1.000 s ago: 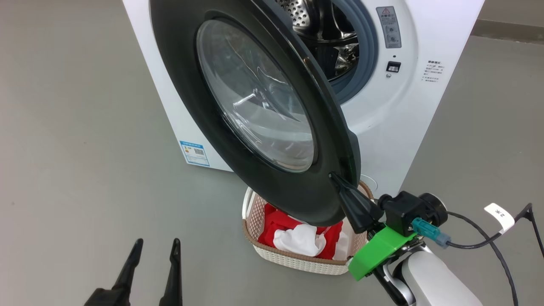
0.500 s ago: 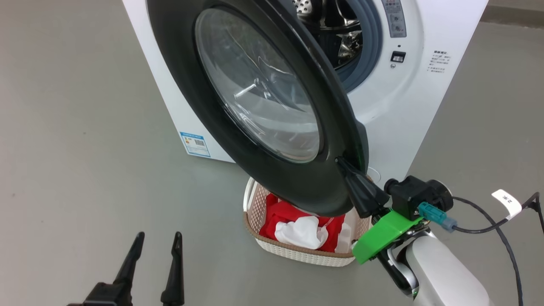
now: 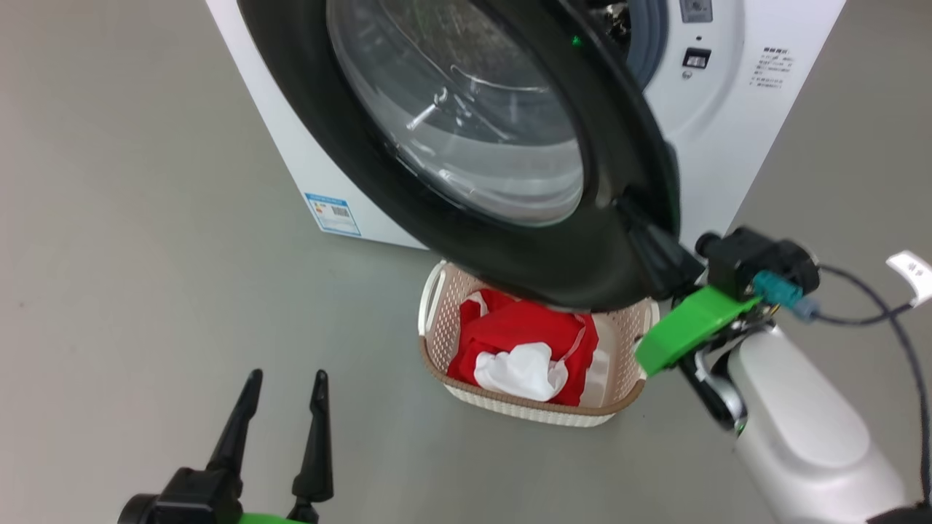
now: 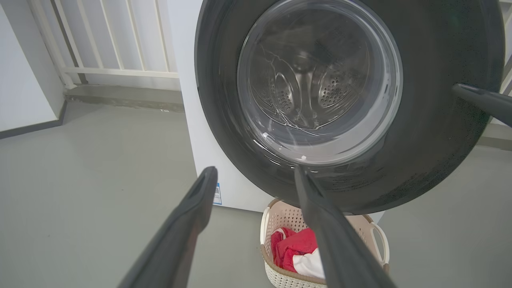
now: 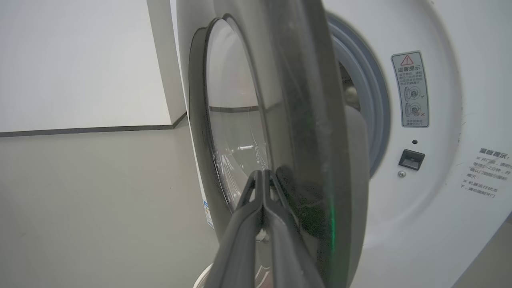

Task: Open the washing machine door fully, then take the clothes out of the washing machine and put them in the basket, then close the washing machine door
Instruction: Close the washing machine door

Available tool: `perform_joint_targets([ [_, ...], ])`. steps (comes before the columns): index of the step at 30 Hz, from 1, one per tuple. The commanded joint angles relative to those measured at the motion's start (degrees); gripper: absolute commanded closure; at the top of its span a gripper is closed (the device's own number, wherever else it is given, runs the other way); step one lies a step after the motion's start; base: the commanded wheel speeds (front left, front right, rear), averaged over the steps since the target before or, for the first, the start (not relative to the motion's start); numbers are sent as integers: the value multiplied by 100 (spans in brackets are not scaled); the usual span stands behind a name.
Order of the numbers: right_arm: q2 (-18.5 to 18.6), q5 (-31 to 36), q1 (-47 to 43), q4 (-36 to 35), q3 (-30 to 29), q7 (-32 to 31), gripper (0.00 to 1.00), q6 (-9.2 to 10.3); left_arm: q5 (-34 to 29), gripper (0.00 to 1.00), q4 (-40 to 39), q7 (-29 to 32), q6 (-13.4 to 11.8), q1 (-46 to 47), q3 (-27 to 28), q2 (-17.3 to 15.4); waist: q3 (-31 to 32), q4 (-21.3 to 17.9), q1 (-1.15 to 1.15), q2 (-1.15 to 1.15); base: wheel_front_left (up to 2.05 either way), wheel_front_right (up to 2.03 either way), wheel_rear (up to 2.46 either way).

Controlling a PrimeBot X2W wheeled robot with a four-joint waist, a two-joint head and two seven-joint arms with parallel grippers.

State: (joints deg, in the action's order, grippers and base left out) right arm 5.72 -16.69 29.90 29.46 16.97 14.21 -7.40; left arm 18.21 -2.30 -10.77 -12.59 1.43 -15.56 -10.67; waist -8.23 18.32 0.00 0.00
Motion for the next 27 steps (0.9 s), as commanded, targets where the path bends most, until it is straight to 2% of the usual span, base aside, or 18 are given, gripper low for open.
perform_joint_targets([
  [1,22,-73,252,-58,10,38,100,-9,-28,0,-149,-65,-19,231,153,-46,-108,10,0,0,0,0,0],
  [18,784,-567,1881,876,161,57,100,-9,-139,0,-20,-341,46,774,-131,320,-915,276,0,0,0,0,0],
  [27,1159,-800,2717,1359,145,76,100,-9,-162,0,188,-410,177,1050,-265,514,-1222,474,0,0,0,0,0],
])
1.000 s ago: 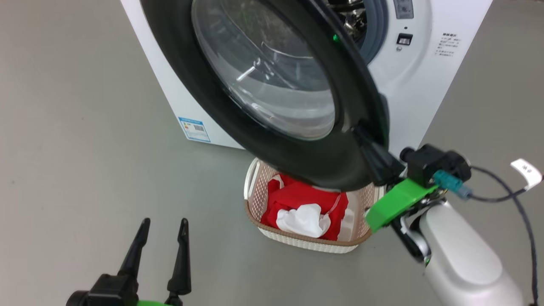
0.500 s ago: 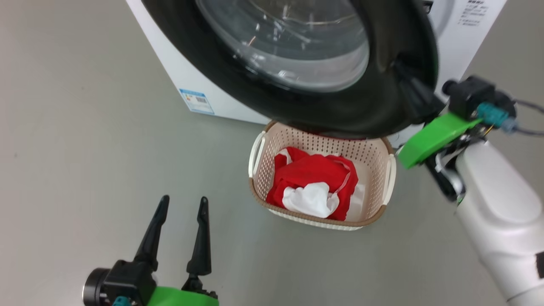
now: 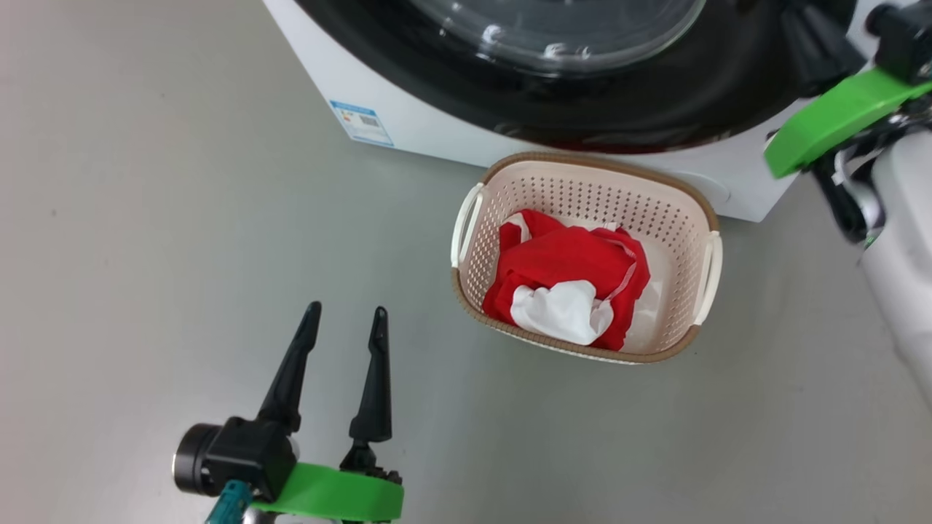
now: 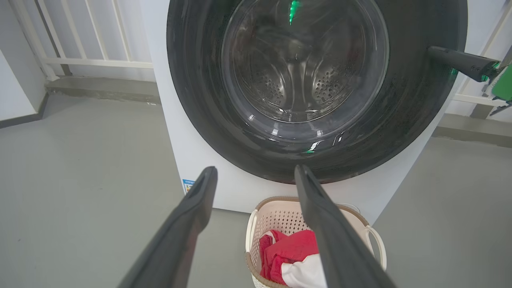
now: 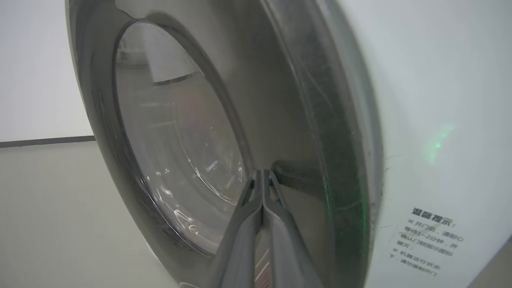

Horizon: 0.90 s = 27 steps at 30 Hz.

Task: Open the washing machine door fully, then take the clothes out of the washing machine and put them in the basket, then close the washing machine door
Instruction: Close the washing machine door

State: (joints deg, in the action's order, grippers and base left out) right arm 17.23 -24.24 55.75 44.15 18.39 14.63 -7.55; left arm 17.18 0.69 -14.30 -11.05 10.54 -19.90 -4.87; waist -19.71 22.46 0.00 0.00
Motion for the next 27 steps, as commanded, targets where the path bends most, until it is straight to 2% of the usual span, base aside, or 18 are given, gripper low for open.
perform_joint_targets([
  [1,30,-56,198,-100,-33,35,100,6,-51,0,-94,-60,35,163,165,-48,-97,71,0,0,0,0,0],
  [10,99,19,413,-76,-314,36,100,6,-102,0,-28,-68,97,256,187,55,-135,114,0,0,0,0,0],
  [16,43,79,328,-152,-259,36,100,6,-139,0,15,-69,162,266,209,83,-95,93,0,0,0,0,0],
  [27,-213,122,-623,-922,-78,37,100,6,-258,0,192,-69,229,218,301,51,206,-160,0,0,0,0,0],
])
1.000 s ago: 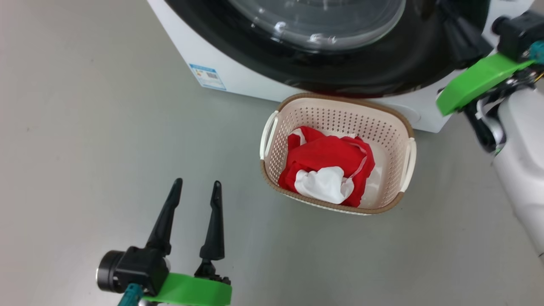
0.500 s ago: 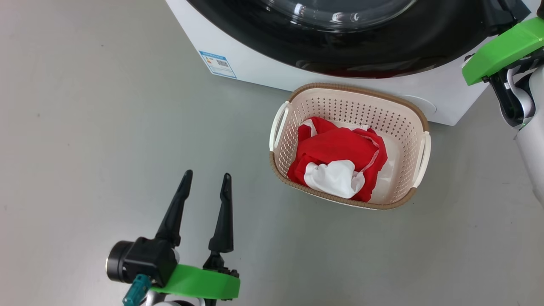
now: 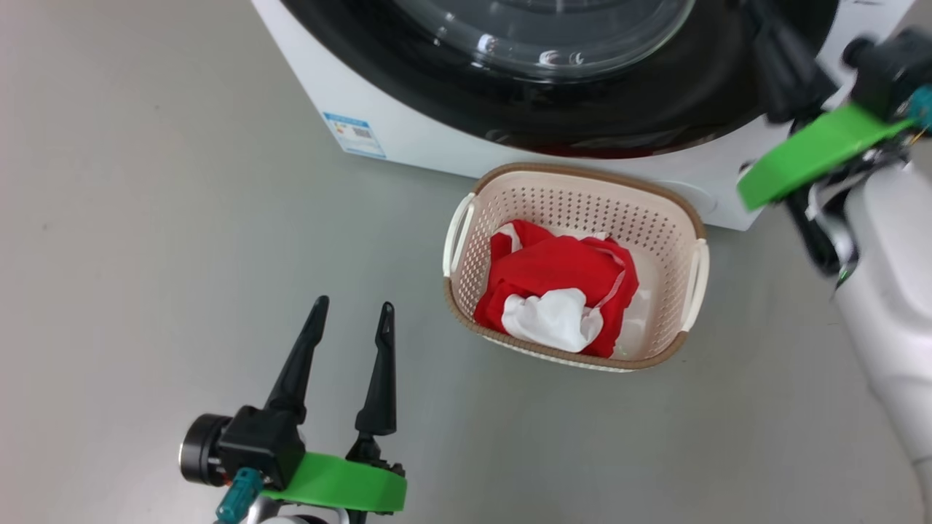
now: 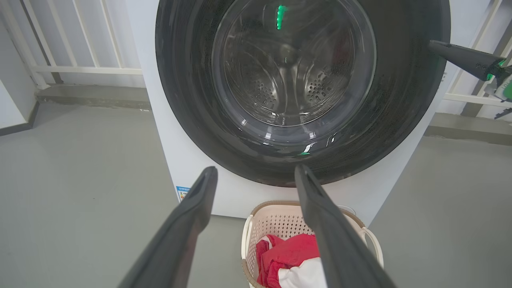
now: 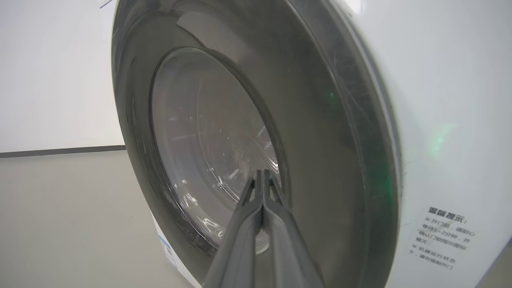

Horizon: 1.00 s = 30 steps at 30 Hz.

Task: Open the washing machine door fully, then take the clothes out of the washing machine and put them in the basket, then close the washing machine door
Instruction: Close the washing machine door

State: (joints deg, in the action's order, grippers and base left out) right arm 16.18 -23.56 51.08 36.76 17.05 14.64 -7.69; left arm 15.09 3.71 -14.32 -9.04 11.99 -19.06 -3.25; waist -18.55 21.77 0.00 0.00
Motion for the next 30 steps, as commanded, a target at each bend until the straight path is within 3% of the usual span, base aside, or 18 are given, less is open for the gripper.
perform_joint_targets([
  [1,-138,33,-282,-234,19,36,100,20,-51,0,-94,-67,33,65,224,-123,133,-125,0,0,0,0,0],
  [3,-201,32,-529,-347,-30,36,100,20,-50,0,-68,-67,35,42,247,-155,213,-208,0,0,0,0,0],
  [4,-228,47,-655,-413,-59,36,69,20,-46,0,-54,-67,39,32,253,-172,254,-249,0,0,0,0,0],
  [5,-256,62,-784,-476,-93,36,53,20,-45,0,-41,-67,41,23,258,-190,295,-289,0,0,0,0,0],
  [6,-284,72,-918,-531,-152,36,20,20,-35,0,-26,-67,49,15,258,-202,341,-321,0,0,0,0,0],
  [7,-308,101,-1055,-587,-212,36,0,20,-28,0,-10,-61,59,11,256,-218,390,-352,0,0,0,0,0],
  [30,-1012,722,-3787,-2002,-1096,35,0,20,159,0,-4,256,83,-396,300,-577,1221,-1257,0,0,0,0,0],
])
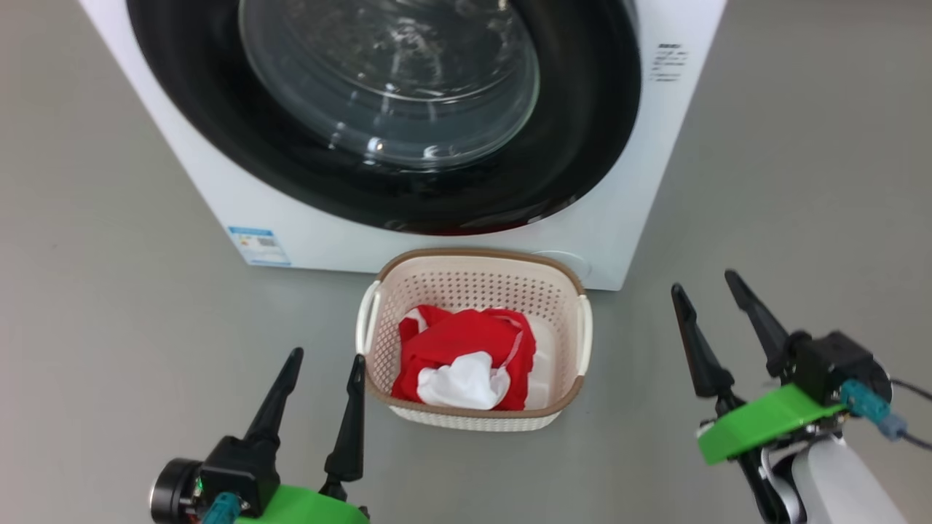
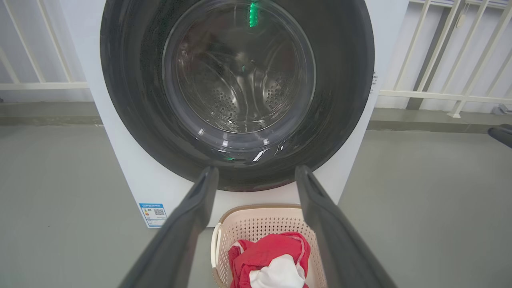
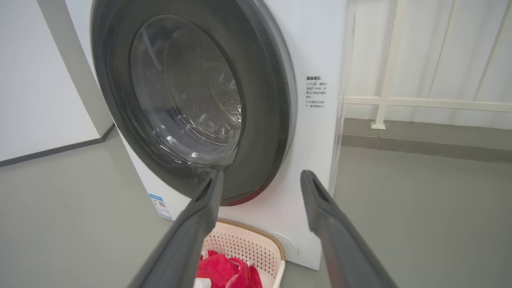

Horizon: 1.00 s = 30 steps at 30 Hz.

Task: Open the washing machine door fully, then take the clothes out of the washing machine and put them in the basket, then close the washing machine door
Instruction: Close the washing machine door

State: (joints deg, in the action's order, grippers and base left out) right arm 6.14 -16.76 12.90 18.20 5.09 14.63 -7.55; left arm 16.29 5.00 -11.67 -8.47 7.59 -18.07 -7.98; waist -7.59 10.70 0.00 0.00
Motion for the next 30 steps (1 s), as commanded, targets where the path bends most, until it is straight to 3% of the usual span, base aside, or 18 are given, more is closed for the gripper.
perform_joint_targets([
  [1,-34,57,-65,-197,78,26,0,6,38,0,-143,4,20,29,202,-121,146,-194,0,0,0,0,0],
  [15,-270,294,-1239,-858,-164,-298,0,6,142,0,-256,140,-47,-399,216,-288,576,-622,0,0,0,0,0],
  [30,-324,421,-1820,-1422,-349,-654,0,6,234,0,-412,119,-217,-843,308,-412,864,-885,0,0,0,0,0],
])
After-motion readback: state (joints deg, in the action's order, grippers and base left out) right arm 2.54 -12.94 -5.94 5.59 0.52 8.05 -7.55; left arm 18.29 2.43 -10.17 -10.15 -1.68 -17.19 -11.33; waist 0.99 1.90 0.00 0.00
